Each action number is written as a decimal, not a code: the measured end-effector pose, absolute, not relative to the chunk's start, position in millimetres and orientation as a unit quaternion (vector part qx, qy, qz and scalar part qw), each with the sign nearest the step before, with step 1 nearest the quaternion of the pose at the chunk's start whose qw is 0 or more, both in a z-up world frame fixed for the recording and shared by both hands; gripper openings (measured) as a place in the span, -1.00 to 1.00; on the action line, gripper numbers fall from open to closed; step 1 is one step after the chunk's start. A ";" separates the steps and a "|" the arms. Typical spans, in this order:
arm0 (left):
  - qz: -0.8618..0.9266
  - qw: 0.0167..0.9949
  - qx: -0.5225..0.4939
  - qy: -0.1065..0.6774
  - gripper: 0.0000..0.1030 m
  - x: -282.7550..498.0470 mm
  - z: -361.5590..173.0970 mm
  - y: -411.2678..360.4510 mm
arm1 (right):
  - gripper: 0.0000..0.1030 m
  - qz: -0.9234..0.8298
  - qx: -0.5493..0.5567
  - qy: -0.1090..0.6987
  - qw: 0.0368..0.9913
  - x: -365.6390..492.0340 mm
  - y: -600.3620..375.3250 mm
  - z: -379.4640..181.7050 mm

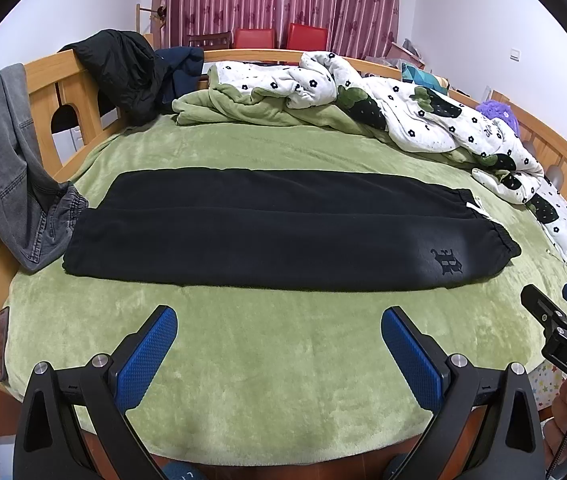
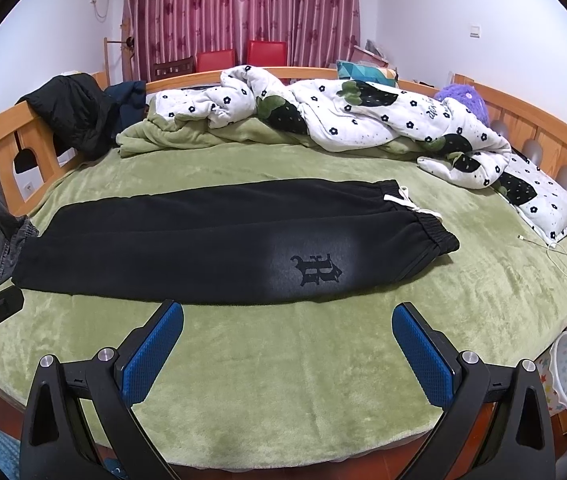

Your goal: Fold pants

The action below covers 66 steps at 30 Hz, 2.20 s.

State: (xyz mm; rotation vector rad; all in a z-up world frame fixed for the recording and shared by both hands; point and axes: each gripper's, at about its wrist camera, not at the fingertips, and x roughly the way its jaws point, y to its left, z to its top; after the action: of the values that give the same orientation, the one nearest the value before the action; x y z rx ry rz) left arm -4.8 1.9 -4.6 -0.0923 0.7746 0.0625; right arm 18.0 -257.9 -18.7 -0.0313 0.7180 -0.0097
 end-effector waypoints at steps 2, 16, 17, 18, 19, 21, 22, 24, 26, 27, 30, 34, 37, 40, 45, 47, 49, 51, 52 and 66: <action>0.033 0.925 -0.040 0.376 1.00 -5.3 -7.1 2.5 | 0.99 -0.005 -0.015 0.350 0.937 17.8 -258.1 -19.5; 0.031 0.924 -0.081 0.374 0.99 32.9 -36.9 25.6 | 0.99 -0.021 -0.008 0.349 0.937 52.4 -266.5 -60.3; 0.035 0.922 -0.087 0.376 0.99 37.4 -41.1 29.3 | 0.99 -0.023 -0.011 0.349 0.937 57.8 -268.2 -64.6; 0.038 0.920 -0.095 0.380 0.98 43.0 -46.6 35.0 | 0.99 -0.027 -0.011 0.349 0.937 62.5 -270.2 -68.7; 0.039 0.917 -0.104 0.383 0.98 49.5 -53.1 41.2 | 0.99 -0.032 -0.003 0.351 0.936 68.1 -273.5 -74.1; 0.044 0.912 -0.121 0.390 0.98 60.5 -66.3 54.4 | 0.97 -0.031 0.028 0.366 0.930 81.6 -283.2 -86.2; 0.050 0.908 -0.131 0.394 0.96 66.5 -74.2 62.5 | 0.96 -0.026 0.054 0.380 0.923 90.5 -290.0 -94.4; 0.058 0.901 -0.154 0.402 0.85 75.8 -89.7 78.9 | 0.73 -0.035 0.096 0.407 0.908 107.4 -303.6 -108.7; 0.068 0.888 -0.191 0.412 0.75 85.2 -108.2 100.1 | 0.56 -0.042 0.135 0.419 0.897 117.0 -313.6 -121.1; 0.074 0.881 -0.214 0.416 0.72 89.6 -117.4 111.9 | 0.55 -0.045 0.155 0.425 0.891 122.9 -319.6 -128.5; 0.072 0.863 -0.270 0.422 0.70 97.3 -142.6 139.1 | 0.42 -0.058 0.199 0.445 0.871 139.6 -333.5 -152.3; 0.075 0.840 -0.318 0.433 0.59 102.0 -177.7 163.3 | 0.40 -0.078 0.250 0.466 0.845 158.3 -345.7 -184.1; 0.066 0.849 -0.322 0.413 0.54 101.7 -182.7 169.3 | 0.41 -0.093 0.282 0.466 0.834 170.0 -349.2 -200.4; 0.080 0.854 -0.317 0.405 0.29 112.6 -185.1 174.6 | 0.41 -0.126 0.275 0.445 0.843 184.4 -340.8 -201.6; 0.116 0.856 -0.310 0.397 -0.27 138.6 -184.2 185.9 | -0.59 -0.131 0.229 0.435 0.861 204.4 -317.2 -195.6; 0.125 0.858 -0.287 0.406 -0.78 148.7 -181.8 187.8 | -0.74 -0.140 0.205 0.427 0.869 206.2 -311.1 -187.9; 0.127 0.857 -0.270 0.420 -0.78 156.4 -170.5 187.3 | -0.84 -0.139 0.188 0.416 0.879 203.4 -309.8 -176.1; 0.122 0.864 -0.261 0.413 -0.79 157.9 -151.4 186.8 | -0.85 -0.114 0.165 0.399 0.895 206.4 -307.7 -153.7; 0.118 0.871 -0.245 0.409 -0.78 161.6 -138.0 185.8 | -0.85 -0.102 0.153 0.388 0.903 208.6 -306.7 -142.7; 0.126 0.932 -0.104 0.323 -0.78 258.6 -94.7 162.9 | -0.86 -0.050 0.094 0.318 0.942 310.9 -282.8 -110.0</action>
State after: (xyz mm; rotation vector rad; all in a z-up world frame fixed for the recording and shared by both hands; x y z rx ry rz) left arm 258.6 162.9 -94.7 -0.2125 0.6615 0.2573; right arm 310.9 -282.8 -110.0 0.1920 0.6478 -0.1029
